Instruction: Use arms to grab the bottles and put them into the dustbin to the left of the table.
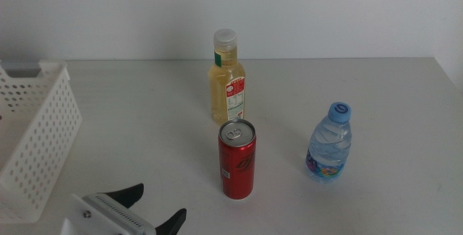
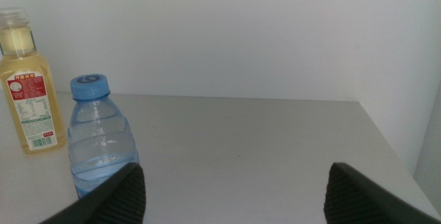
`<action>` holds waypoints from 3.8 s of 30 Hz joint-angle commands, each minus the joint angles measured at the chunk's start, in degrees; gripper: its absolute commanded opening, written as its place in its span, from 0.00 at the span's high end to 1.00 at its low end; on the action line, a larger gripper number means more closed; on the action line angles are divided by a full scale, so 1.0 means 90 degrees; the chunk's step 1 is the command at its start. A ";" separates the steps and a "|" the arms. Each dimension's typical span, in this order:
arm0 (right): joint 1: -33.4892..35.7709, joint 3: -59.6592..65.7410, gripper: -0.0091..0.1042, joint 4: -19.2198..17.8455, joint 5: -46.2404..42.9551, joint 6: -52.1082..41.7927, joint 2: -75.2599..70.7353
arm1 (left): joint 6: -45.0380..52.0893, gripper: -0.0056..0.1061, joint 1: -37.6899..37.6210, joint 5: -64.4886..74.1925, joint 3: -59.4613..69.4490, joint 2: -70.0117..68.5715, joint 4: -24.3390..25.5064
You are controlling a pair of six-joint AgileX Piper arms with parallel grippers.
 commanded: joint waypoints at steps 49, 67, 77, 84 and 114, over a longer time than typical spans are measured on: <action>-0.0035 -0.0059 0.33 -0.0030 -0.0482 -0.0057 -0.0135 | -0.0712 0.20 -0.0023 -0.0203 -0.3349 0.2388 0.1169; -0.0035 -0.0059 0.33 -0.0030 -0.0482 -0.0057 -0.0135 | -0.0132 0.94 0.0001 0.3310 -0.4013 0.0456 0.0563; -0.0035 -0.0059 0.33 -0.0030 -0.0482 -0.0057 -0.0135 | 0.0165 0.96 0.1128 0.8463 -0.6456 -0.0358 0.0569; -0.0035 -0.0059 0.33 -0.0030 -0.0482 -0.0057 -0.0135 | 0.1089 0.96 0.2569 1.1296 -0.8015 -0.0352 0.0461; -0.0035 -0.0059 0.33 -0.0030 -0.0482 -0.0057 -0.0135 | 0.2646 0.96 0.6537 1.4079 -1.0165 0.1981 0.0308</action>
